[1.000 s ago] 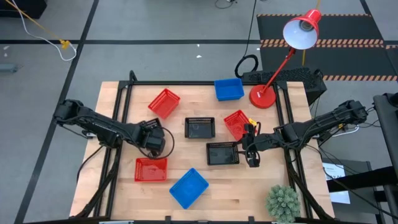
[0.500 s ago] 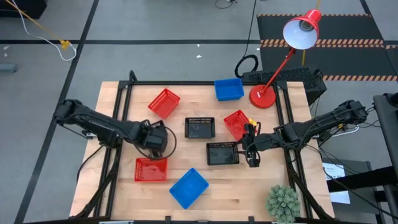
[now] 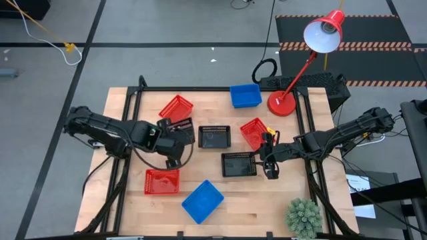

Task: Stack baskets by color
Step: Stack the top left black basket on the top right black basket

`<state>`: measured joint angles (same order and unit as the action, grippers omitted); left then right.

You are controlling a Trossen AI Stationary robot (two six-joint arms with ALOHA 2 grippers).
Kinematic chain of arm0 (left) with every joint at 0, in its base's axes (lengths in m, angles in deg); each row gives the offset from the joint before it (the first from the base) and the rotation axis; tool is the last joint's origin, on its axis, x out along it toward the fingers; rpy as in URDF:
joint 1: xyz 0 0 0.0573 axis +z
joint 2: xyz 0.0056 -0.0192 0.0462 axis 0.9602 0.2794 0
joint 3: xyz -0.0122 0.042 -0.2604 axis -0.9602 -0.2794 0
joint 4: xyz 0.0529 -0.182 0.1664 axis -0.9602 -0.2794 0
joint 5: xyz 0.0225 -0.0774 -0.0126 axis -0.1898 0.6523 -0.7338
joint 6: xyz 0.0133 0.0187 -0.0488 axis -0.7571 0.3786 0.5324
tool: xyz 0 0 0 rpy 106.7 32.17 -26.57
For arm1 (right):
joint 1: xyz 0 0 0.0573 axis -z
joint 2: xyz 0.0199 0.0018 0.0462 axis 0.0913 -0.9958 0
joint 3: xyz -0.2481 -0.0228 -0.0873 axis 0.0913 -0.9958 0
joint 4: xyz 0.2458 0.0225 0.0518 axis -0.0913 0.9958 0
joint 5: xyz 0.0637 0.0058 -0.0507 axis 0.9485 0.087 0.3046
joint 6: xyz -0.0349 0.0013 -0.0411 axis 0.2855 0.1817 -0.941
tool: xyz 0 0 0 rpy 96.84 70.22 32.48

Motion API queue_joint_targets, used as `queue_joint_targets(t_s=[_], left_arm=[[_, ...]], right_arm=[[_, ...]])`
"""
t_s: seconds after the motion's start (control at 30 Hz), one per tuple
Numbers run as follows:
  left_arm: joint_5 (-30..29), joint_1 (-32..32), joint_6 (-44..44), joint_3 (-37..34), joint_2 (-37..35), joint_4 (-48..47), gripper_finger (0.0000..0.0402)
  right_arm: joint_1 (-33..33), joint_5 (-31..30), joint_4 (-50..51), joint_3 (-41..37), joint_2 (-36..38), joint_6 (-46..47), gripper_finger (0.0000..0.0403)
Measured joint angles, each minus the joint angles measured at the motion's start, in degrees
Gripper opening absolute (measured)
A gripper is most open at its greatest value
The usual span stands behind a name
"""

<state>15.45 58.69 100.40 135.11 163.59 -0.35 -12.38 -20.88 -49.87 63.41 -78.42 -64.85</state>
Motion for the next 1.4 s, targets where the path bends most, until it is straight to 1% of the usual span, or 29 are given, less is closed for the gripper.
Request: queue_joint_targets(t_s=[0.17,0.37,0.6,0.8,0.9,1.1,1.3,1.4], left_arm=[[-1.19,1.03,-7.37,8.37,6.38,-0.78,0.0008],[-1.48,3.04,-14.72,16.35,14.11,-0.67,0.0008],[-3.07,4.77,-19.67,22.27,20.99,1.53,0.0009],[-3.05,5.84,-20.46,23.15,24.64,5.15,0.001],[-3.06,6.58,-20.33,23.15,26.2,5.5,0.0014],[-3.03,7.74,-20.32,23.15,29.36,8.14,0.0007],[-2.52,8.13,-20.35,23.18,31.73,8.04,0.0019],[-2.06,8.41,-20.39,23.18,32.21,8.37,0.0017]], right_arm=[[0.01,0.0,1.95,0.0,0.0,0.07,0.015],[0.01,0.0,4.27,0.0,0.0,0.62,0.015],[0.01,0.0,6.13,0.0,0.02,0.66,0.015],[0.01,0.02,8.53,0.0,0.73,0.71,0.015],[0.01,0.04,9.78,0.0,1.71,2.28,0.015],[0.01,0.04,12.69,0.0,4.94,5.39,0.015],[-0.07,-0.04,12.85,0.0,7.7,6.5,0.015],[-0.07,-0.07,12.82,0.0,8.13,6.51,0.015]])
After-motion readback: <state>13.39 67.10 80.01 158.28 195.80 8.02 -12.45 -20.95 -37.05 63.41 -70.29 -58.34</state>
